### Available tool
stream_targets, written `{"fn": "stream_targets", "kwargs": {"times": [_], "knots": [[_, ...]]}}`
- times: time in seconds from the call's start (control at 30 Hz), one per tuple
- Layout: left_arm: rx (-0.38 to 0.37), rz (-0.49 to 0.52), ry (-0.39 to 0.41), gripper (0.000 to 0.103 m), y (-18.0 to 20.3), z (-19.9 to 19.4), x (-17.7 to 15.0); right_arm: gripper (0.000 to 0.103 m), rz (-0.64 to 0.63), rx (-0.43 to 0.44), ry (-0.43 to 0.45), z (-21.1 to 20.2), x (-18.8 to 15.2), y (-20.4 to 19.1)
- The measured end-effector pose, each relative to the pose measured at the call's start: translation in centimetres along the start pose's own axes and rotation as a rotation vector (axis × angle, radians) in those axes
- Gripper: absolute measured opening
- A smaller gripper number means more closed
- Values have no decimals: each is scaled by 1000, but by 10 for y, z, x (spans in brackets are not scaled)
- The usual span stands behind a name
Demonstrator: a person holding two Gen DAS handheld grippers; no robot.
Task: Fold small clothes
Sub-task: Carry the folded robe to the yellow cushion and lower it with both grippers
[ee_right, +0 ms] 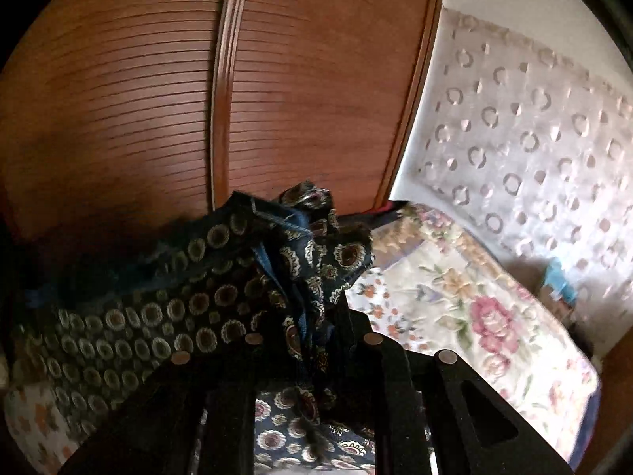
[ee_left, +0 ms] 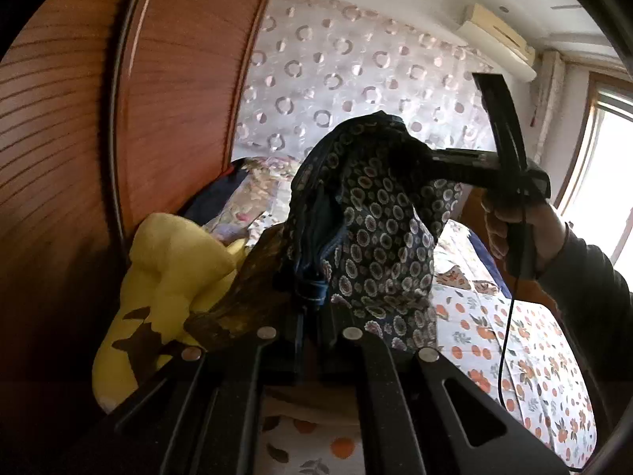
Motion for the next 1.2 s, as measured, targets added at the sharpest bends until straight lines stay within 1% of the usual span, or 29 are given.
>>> {"fn": "stream_targets", "kwargs": {"times": [0.03, 0.07, 0.1, 0.17, 0.23, 0.3, 0.33, 0.37, 0.5, 0.53, 0.6, 0.7, 0.77, 0.83, 0.9, 0.97, 1.0, 1.03, 1.07, 1.1, 1.17, 1.2], "knots": [[0, -12, -6, 5, -3, 1, -5, 18, 10, 2, -2, 2, 1, 1], [2, -24, -16, 5, -6, 3, -7, 21, 16, -4, -6, 4, 2, 0], [3, -38, -26, 5, -10, 7, -9, 29, 18, -10, -12, 6, 3, 1], [9, -50, -39, 5, -15, 13, -12, 39, 7, -58, -44, 11, 0, 2], [13, -55, -46, 5, -19, 14, -12, 42, -9, -120, -44, 13, 3, 10], [18, -62, -57, 5, -23, 18, -13, 50, 17, -149, -36, 11, 9, 21], [22, -67, -63, 5, -25, 19, -14, 52, 37, -163, -33, 8, 9, 28], [23, -70, -68, 5, -25, 20, -14, 52, 48, -161, -30, 5, 8, 31], [38, -58, -84, 5, -27, 23, -15, 52, 55, -71, -75, -2, -18, 22], [44, -50, -88, 5, -26, 23, -15, 52, 68, -36, -98, -1, -28, 20], [53, -32, -94, 5, -23, 23, -15, 52, 104, -5, -133, 4, -37, 20], [63, -20, -112, 5, -21, 23, -15, 52, 150, 10, -179, 17, -61, 25], [59, -17, -111, 5, -20, 22, -14, 52, 166, -6, -204, 27, -74, 28], [58, 0, -114, 7, -17, 21, -13, 52, 183, -15, -213, 33, -81, 31], [75, 28, -114, 9, -13, 17, -11, 52, 188, -24, -202, 28, -78, 33], [78, 47, -104, 16, -9, 13, -9, 52, 191, -37, -194, 23, -73, 32], [74, 51, -101, 24, -8, 11, -8, 52, 188, -42, -189, 19, -72, 28], [70, 57, -98, 32, -6, 10, -7, 52, 184, -44, -185, 14, -75, 24], [64, 62, -92, 34, -4, 7, -5, 52, 179, -47, -180, 6, -78, 21], [59, 68, -85, 40, -1, 5, -4, 52, 173, -50, -176, 0, -79, 17], [54, 70, -85, 46, 3, 1, -2, 52, 164, -51, -165, -12, -86, 11], [51, 68, -81, 54, 3, -1, -2, 52, 164, -48, -160, -21, -92, 5]]}}
Point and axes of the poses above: each gripper's, at about its wrist camera, not at the fingertips, and z roughly the way its jaws point, y to its right, x to its top, the point moved 5 cm from there along z, roughly the way its jaws point, and after that the axes turned 15 degrees about z, right-handed, at the moved point
